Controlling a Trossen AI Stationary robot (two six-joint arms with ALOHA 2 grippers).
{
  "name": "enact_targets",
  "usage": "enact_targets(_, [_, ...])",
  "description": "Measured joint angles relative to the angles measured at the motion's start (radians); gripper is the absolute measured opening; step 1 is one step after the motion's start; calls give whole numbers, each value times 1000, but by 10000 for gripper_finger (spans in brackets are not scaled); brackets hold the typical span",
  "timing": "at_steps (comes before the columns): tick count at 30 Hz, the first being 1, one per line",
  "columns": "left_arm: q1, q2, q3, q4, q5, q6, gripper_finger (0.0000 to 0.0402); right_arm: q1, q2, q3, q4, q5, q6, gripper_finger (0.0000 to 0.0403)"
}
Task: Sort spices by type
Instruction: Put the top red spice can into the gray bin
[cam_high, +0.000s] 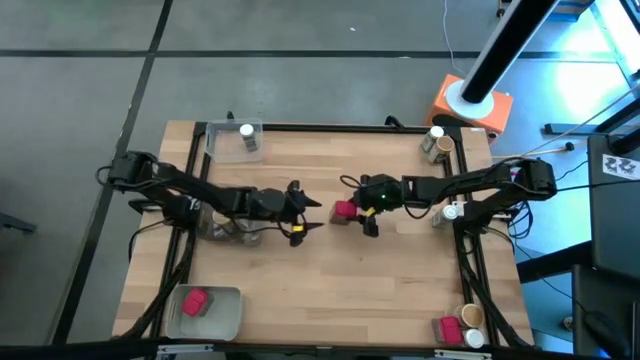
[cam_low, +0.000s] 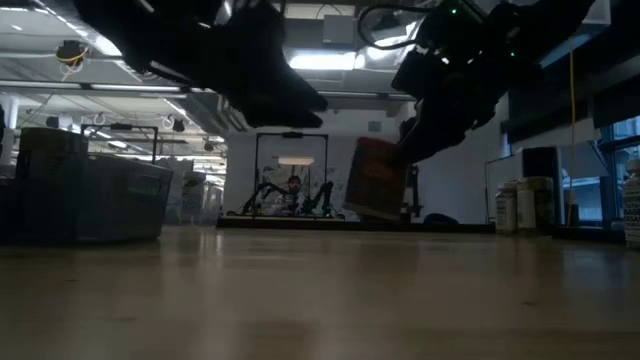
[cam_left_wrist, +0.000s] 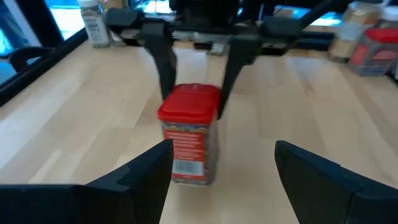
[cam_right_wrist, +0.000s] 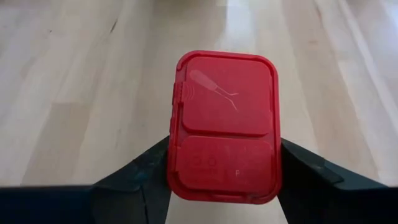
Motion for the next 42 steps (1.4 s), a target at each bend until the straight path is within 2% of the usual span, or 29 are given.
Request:
enact_targets(5, [10,99,65,13,-66,33,263,8,0,1,7,2,0,227])
enact_targets(9, [14,133,100,35,-80,51,263,8,0,1,6,16,0,228])
enact_targets(16, [28,139,109,38,-79,69,263,8,0,1,54,16,-11,228])
enact_targets(28, [36,139,109,50,-66,70,262,8,0,1,175,-44,-79,229])
enact_targets(32, [34,140,109,94,-15,69,262,8,0,1,187,-53,-81,229])
enact_targets(35, [34,140,109,97,-7,69,247,8,0,1,184,-53,-82,229])
enact_targets(40, [35,140,109,87,-5,80,191,8,0,0,192,-47,-78,235])
enact_targets(42, [35,139,109,90,-9,76,190,8,0,0,211,-42,-75,242])
